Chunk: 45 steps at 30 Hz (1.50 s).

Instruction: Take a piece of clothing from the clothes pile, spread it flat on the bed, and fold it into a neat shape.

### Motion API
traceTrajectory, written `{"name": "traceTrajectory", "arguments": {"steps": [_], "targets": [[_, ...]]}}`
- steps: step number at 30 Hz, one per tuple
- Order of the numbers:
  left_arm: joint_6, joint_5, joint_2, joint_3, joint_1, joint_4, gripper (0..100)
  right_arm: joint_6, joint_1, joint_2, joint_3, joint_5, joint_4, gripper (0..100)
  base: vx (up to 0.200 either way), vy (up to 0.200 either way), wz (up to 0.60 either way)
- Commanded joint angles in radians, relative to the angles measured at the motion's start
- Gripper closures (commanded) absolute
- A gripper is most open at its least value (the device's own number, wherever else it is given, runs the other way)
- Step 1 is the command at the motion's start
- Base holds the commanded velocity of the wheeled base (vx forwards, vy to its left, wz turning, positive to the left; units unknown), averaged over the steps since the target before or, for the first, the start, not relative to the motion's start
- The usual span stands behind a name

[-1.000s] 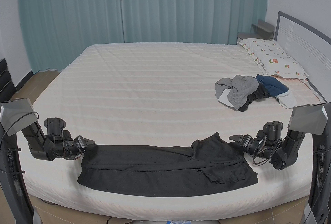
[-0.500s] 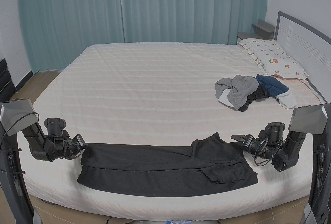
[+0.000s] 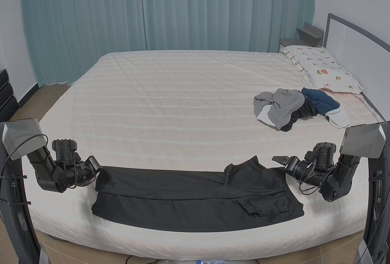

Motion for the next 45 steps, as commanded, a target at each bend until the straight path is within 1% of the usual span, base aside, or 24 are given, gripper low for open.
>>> {"name": "traceTrajectory", "arguments": {"steps": [1, 12, 13, 15, 20, 28, 33, 40, 41, 44, 45], "targets": [[0.001, 0.0, 0.006, 0.0, 0.0, 0.0, 100, 0.0, 0.005, 0.005, -0.002, 0.0, -0.001, 0, 0.0, 0.0, 0.0], [0.01, 0.0, 0.007, 0.0, -0.002, 0.0, 100, -0.01, 0.006, 0.074, -0.05, -0.003, 0.0, 0, 0.0, 0.0, 0.0], [0.015, 0.0, 0.007, 0.0, -0.002, 0.0, 100, -0.013, 0.006, 0.08, -0.053, -0.004, 0.0, 100, 0.0, 0.0, 0.0], [0.015, 0.0, 0.007, 0.002, -0.002, 0.0, 100, -0.016, 0.008, 0.085, -0.056, -0.004, 0.0, 100, 0.0, 0.0, 0.0], [0.015, 0.0, 0.007, 0.0, -0.002, 0.0, 100, -0.02, 0.006, 0.088, -0.071, -0.037, -0.001, 100, 0.0, 0.0, 0.0], [0.018, 0.0, 0.007, 0.002, -0.002, 0.0, 100, -0.008, -0.026, 0.091, -0.097, -0.037, 0.0, 100, 0.0, 0.0, 0.0], [0.03, 0.0, 0.009, 0.002, -0.002, 0.002, 100, -0.005, -0.029, 0.105, -0.128, -0.038, 0.0, 100, 0.0, 0.0, 0.0], [0.044, 0.0, 0.01, 0.002, -0.004, 0.01, 100, -0.006, -0.029, 0.111, -0.129, -0.038, 0.0, 100, 0.0, 0.0, 0.0], [0.05, 0.0, 0.01, 0.003, -0.004, 0.01, 100, -0.008, -0.028, 0.113, -0.129, -0.04, -0.001, 0, 0.0, 0.0, 0.0], [0.053, 0.0, 0.009, 0.01, -0.004, 0.011, 100, -0.011, -0.026, 0.111, -0.12, -0.038, -0.017, 0, 0.0, 0.0, 0.0], [0.053, 0.0, 0.009, 0.01, -0.004, 0.01, 0, -0.014, -0.026, 0.097, -0.105, -0.038, -0.058, 0, 0.0, 0.0, 0.0]]}}
